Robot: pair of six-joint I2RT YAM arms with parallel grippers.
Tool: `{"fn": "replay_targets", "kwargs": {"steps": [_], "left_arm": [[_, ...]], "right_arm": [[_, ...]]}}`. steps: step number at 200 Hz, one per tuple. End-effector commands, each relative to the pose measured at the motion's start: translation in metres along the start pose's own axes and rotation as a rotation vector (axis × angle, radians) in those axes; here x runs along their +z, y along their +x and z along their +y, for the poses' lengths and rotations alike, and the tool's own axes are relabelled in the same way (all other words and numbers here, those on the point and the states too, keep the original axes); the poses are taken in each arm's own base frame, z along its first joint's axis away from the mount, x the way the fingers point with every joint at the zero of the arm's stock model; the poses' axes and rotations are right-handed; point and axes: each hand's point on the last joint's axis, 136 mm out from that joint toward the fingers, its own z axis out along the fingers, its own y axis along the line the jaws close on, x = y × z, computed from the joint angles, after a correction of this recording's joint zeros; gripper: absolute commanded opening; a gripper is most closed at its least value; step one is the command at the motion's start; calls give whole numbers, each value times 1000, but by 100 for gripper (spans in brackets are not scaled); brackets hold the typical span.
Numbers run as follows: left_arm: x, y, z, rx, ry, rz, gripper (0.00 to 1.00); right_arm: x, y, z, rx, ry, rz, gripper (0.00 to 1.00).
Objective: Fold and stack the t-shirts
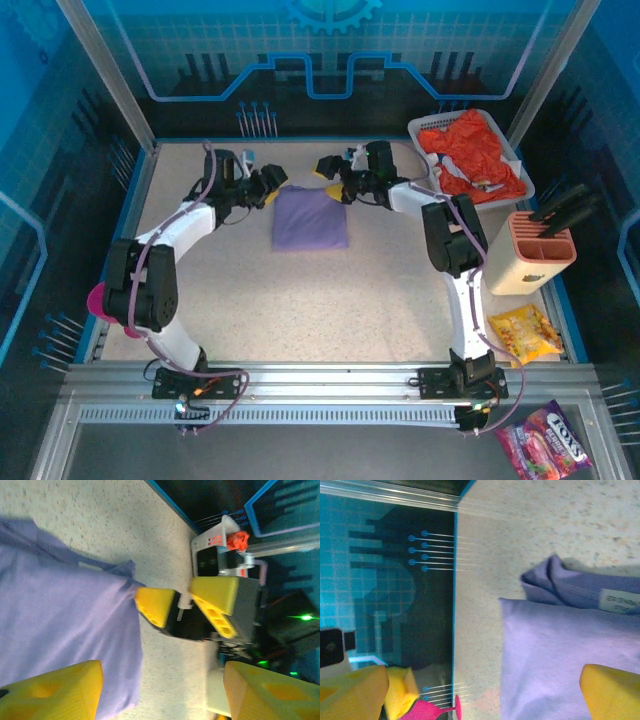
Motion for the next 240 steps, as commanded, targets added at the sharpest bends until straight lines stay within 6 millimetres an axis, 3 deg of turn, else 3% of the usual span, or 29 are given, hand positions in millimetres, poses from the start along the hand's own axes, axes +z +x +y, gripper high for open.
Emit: {"fn": "replay_targets", "kwargs": {"steps": [1, 29, 55, 114, 133, 169, 207, 240], "left_arm": [[12, 31, 64, 40, -219, 178, 67], [19, 26, 91, 93, -338, 217, 66], [25, 25, 108, 108, -390, 266, 65], [50, 36, 111, 45, -286, 358, 55], [53, 41, 116, 36, -297, 381, 54], [43, 44, 131, 51, -381, 390, 55], [25, 24, 129, 70, -398, 315, 61], [34, 28, 130, 48, -355, 367, 60]], "right_arm": [[-29, -1, 49, -80, -87, 8, 99], [-54, 7, 54, -94, -97, 3, 99], [-80, 16, 42, -48, -79, 12, 99], [-120, 35, 18, -19, -38, -9, 99], [-127, 38, 10, 9, -34, -10, 99], [-136, 33, 12, -11, -53, -24, 99], [-136, 38, 12, -8, -66, -8, 99], [-137, 40, 6, 3, -57, -11, 99]]}}
